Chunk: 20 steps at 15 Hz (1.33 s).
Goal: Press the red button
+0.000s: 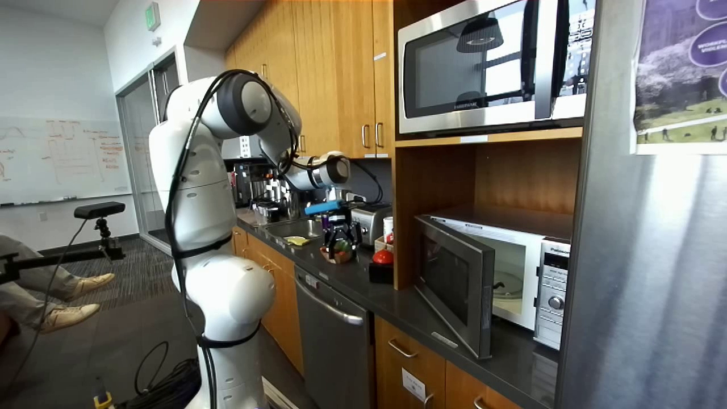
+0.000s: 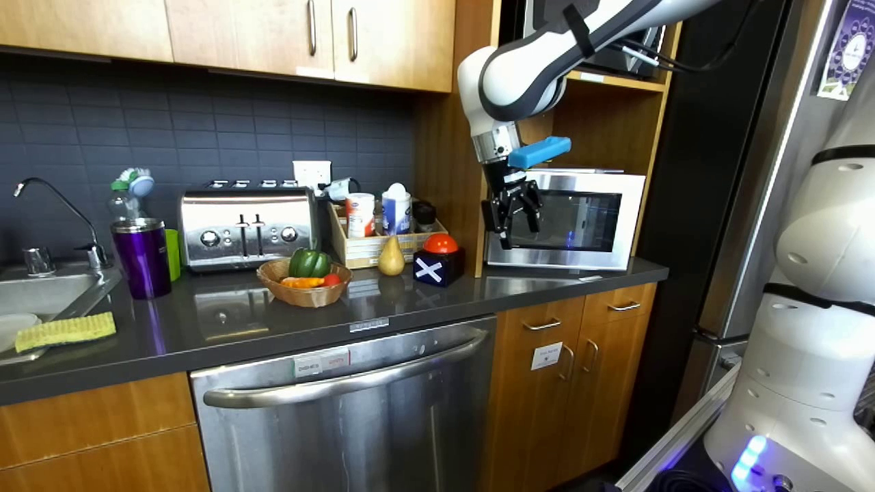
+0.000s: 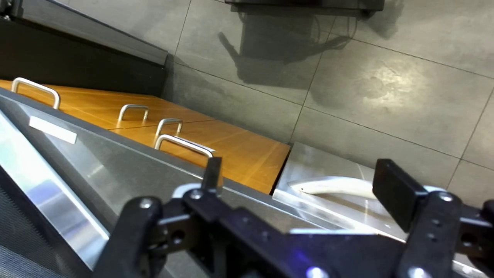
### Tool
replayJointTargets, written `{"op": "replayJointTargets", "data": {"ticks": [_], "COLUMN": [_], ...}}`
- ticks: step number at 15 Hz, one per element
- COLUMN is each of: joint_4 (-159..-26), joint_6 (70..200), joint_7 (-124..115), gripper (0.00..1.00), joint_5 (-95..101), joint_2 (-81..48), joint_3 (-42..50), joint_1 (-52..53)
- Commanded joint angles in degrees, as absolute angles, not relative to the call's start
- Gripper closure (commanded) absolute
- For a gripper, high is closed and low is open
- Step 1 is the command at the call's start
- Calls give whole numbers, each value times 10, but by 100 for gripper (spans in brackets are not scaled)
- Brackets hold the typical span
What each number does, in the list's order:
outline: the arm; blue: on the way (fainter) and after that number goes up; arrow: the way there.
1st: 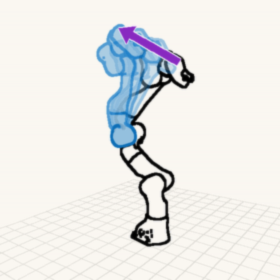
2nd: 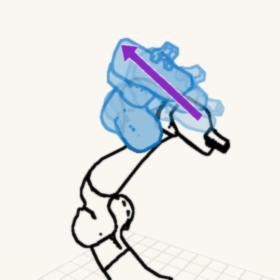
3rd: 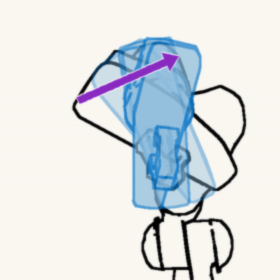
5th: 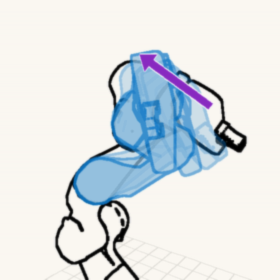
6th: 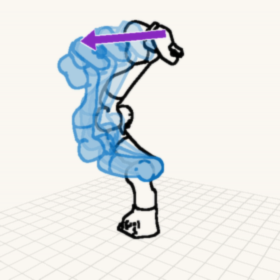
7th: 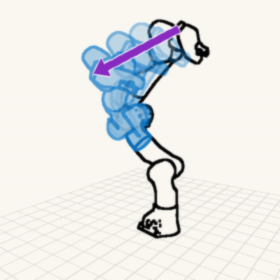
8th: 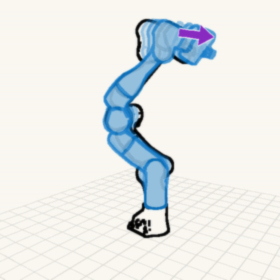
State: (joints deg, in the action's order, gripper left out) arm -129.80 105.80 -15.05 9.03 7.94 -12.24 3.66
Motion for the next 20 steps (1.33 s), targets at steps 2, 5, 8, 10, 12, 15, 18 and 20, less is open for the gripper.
{"op": "replayJointTargets", "data": {"ticks": [2,5,8,10,12,15,18,20], "joint_4": [-1296,-1295,-1291,-1288,-1283,-1270,-1246,-1228], "joint_6": [1070,1089,1109,1125,1141,1159,1170,1175], "joint_7": [-143,-132,-120,-112,-101,-91,-82,-76], "gripper": [0,0,0,0,0,0,0,0], "joint_5": [93,98,104,109,115,129,143,149], "joint_2": [76,73,65,58,51,34,12,-4], "joint_3": [-114,-117,-119,-120,-120,-120,-119,-119], "joint_1": [57,65,73,77,80,83,85,87]}}
